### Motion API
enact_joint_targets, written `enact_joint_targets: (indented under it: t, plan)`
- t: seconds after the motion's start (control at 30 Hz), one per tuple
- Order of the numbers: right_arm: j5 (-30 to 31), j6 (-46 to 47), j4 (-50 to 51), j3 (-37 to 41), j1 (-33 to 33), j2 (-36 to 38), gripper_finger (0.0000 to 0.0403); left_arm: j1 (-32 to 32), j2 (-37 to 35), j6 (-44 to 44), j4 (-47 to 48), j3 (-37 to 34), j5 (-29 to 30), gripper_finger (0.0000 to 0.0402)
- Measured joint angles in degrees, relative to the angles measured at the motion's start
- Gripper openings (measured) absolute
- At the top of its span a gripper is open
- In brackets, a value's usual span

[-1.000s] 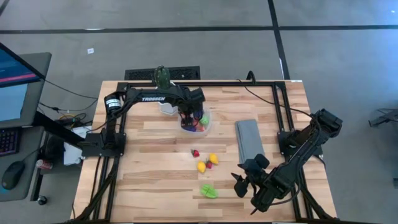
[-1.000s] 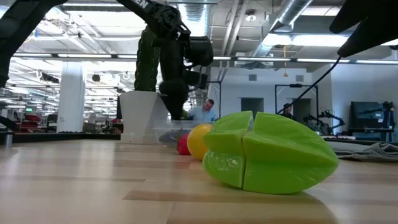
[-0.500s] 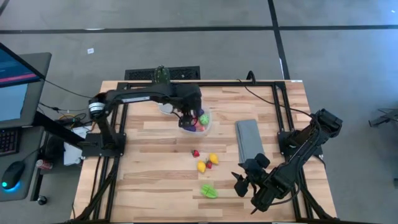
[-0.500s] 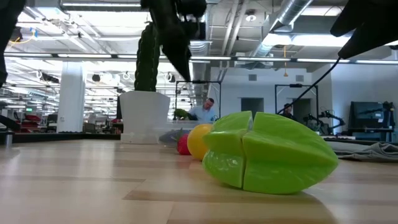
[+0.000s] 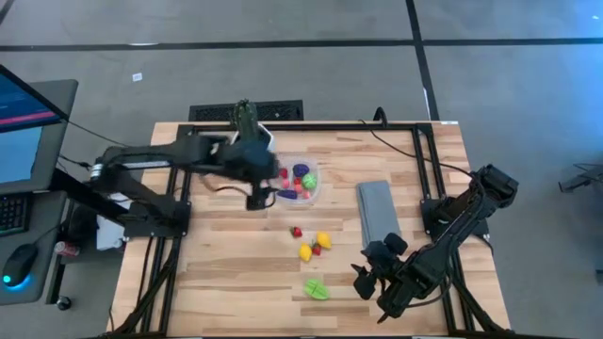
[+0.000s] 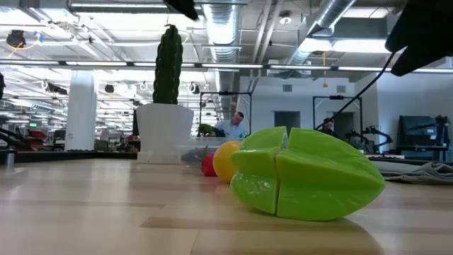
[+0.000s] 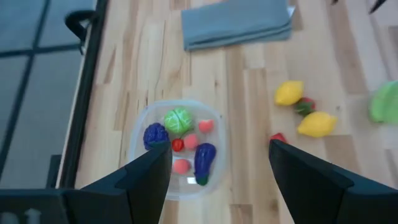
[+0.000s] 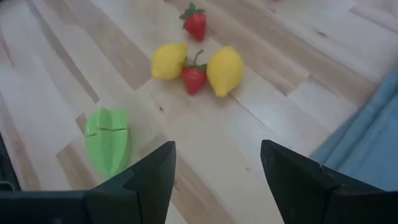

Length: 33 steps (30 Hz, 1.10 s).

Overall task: Pick and placing Produce into tupperware
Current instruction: Put the star fruit into the transparent bin

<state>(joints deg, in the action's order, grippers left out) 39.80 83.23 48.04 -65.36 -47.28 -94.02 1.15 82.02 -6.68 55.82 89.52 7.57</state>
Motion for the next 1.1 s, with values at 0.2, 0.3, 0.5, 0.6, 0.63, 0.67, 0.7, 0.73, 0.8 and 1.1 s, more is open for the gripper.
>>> enact_joint_targets:
  t: [0.2,0.3,0.5,0.6,0.63,0.67,0.7,0.73,0.8,1.1]
  plan:
    - [-3.99,-9.59,-7.21,0.0,2.24,0.0,0.026,-10.26,-9.3,10.35,0.04,-6.36,9.41,0.0258]
    - [-6.44,-16.06,-11.81,0.0,3.6,0.0,0.026,-15.7,-13.95,16.86,-0.11,-10.4,15.92,0.0258]
    - [-15.61,-26.25,-18.97,0.0,7.03,0.0,0.026,-24.9,-20.82,29.01,-0.93,-18.84,27.79,0.0258]
    - [-19.99,-29.34,-20.99,0.0,8.96,0.0,0.026,-28.24,-22.67,33.26,-2.24,-22.69,31.46,0.0258]
    - [-21.02,-30.1,-21.55,0.0,9.6,0.0,0.026,-29.18,-23.14,34.52,-2.37,-23.98,32.3,0.0258]
    - [-21.96,-30.84,-22.17,0.0,10.25,0.0,0.026,-29.94,-23.54,35.78,-2.55,-25.11,32.75,0.0258]
    - [-22.72,-31.53,-22.83,0.0,10.86,0.0,0.026,-30.65,-23.71,37.28,-2.72,-26.07,33.3,0.0258]
    - [-23.65,-32.32,-23.67,0.0,11.53,0.0,0.026,-31.29,-23.85,38.79,-2.71,-26.91,33.7,0.0258]
    - [-25.8,-33.93,-25.65,0.0,12.78,0.0,0.026,-32.37,-23.96,40.36,-2.65,-28.45,33.74,0.0258]
    - [-34.98,-27.61,-30.02,0.0,19.47,0.0,0.026,-36.41,-24.29,37.97,4.79,-30.09,37.59,0.0258]
